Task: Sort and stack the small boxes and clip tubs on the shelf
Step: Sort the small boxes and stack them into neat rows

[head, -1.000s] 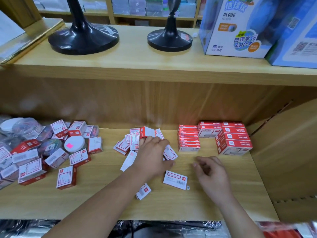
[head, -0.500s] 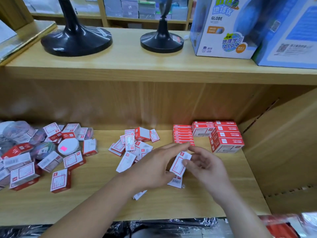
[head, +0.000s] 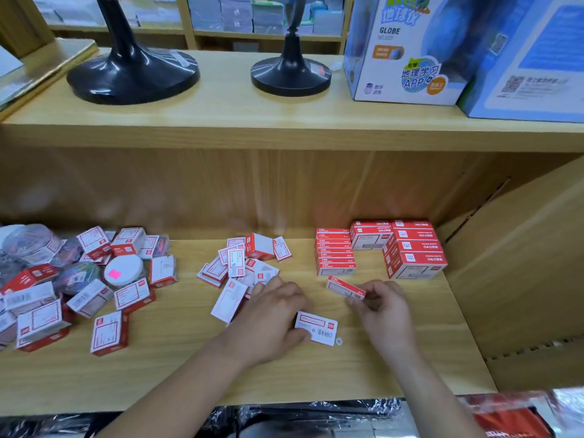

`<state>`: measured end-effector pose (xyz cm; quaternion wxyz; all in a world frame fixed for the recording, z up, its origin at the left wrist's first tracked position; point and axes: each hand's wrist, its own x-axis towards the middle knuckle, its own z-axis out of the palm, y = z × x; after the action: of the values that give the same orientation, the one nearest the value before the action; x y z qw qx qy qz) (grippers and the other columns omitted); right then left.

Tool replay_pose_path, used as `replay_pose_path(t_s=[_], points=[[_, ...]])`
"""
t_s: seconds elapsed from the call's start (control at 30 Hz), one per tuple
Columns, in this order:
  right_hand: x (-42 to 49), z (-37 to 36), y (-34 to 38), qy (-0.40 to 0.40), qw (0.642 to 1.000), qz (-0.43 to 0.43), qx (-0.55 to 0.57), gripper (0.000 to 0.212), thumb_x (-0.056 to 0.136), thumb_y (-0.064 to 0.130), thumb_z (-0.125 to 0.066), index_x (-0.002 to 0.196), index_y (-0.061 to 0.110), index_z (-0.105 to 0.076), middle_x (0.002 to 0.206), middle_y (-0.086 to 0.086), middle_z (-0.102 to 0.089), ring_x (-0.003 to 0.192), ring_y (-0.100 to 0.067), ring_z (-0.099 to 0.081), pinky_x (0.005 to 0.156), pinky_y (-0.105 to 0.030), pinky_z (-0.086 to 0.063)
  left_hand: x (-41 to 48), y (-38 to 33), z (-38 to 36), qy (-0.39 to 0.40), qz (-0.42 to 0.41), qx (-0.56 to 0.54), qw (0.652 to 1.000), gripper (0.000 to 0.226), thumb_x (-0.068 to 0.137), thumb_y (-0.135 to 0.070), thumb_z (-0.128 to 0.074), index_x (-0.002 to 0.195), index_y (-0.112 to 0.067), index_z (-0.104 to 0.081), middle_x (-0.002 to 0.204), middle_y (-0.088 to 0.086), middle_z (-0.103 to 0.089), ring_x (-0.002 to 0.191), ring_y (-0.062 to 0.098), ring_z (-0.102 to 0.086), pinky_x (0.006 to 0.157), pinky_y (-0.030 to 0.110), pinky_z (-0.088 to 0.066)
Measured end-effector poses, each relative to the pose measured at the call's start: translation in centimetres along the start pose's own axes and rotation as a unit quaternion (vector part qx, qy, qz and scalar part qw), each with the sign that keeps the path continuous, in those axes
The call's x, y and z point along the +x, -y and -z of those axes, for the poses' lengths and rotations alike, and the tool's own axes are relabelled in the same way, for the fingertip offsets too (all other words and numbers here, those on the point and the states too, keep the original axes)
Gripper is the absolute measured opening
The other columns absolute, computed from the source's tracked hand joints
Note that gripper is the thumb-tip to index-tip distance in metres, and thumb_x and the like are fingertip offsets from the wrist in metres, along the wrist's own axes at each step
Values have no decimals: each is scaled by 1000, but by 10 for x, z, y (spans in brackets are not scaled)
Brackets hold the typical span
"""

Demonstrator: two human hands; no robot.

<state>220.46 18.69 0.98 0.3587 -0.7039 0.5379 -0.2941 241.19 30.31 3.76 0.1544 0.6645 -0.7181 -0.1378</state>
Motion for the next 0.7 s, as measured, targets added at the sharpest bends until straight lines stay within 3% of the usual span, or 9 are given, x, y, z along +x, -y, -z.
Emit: replay_pose_path(t_s=[0.1,0.17,0.23,0.33,0.5,0.6,0.7], points=[[10,-5,2,-22,999,10,-34,26,73,19,-87,79,29,-63,81,7,-56,74,-10,-59,72,-35,-52,4,-1,3,-55,-14,-35,998,19,81,-22,-69,92,-30,-56,96,-14,-58,90,9,-51,75,30,-41],[15,-7,6,-39,997,-9,-60,25,73,33,-86,87,30,-67,79,10,-56,75,-13,-59,72,-35,-53,9,-5,2,-69,3,-57,996,21,79,-15,-70,89,-27,-55,98,-13,-55,85,13,-55,70,33,-48],[16,-9,9,-35,992,-40,-112,29,73,48,-81,92,29,-70,82,10,-57,79,-16,-61,71,-35,-53,10,-4,-3,-64,10,-56,996,20,77,-26,-75,85,-25,-57,101,-12,-54,87,14,-55,74,36,-50],[10,-11,13,-39,981,-27,-186,33,76,60,-73,96,33,-71,86,11,-55,85,-18,-63,67,-31,-50,0,3,-8,-58,16,-27,998,31,69,-50,-77,85,-29,-61,109,-18,-55,100,10,-49,84,33,-40],[10,-12,15,-34,971,-4,-238,42,78,71,-63,110,44,-66,80,11,-51,81,-11,-60,61,-27,-45,-4,13,-4,-86,26,21,996,39,77,-59,-66,105,-31,-66,114,-16,-57,109,17,-51,84,35,-32],[8,-13,21,-52,971,-7,-235,37,79,70,-63,103,43,-70,76,11,-51,79,-13,-63,58,-25,-38,5,-6,-4,-75,82,74,991,66,75,-85,-47,97,-28,-71,107,-11,-57,106,18,-47,86,39,-33],[8,-17,24,-75,967,-5,-244,33,78,69,-66,95,42,-71,75,11,-51,78,-15,-64,57,-24,-36,10,-29,-16,-66,106,113,986,76,66,-88,-49,86,-20,-73,98,-5,-61,103,24,-51,85,43,-36]])
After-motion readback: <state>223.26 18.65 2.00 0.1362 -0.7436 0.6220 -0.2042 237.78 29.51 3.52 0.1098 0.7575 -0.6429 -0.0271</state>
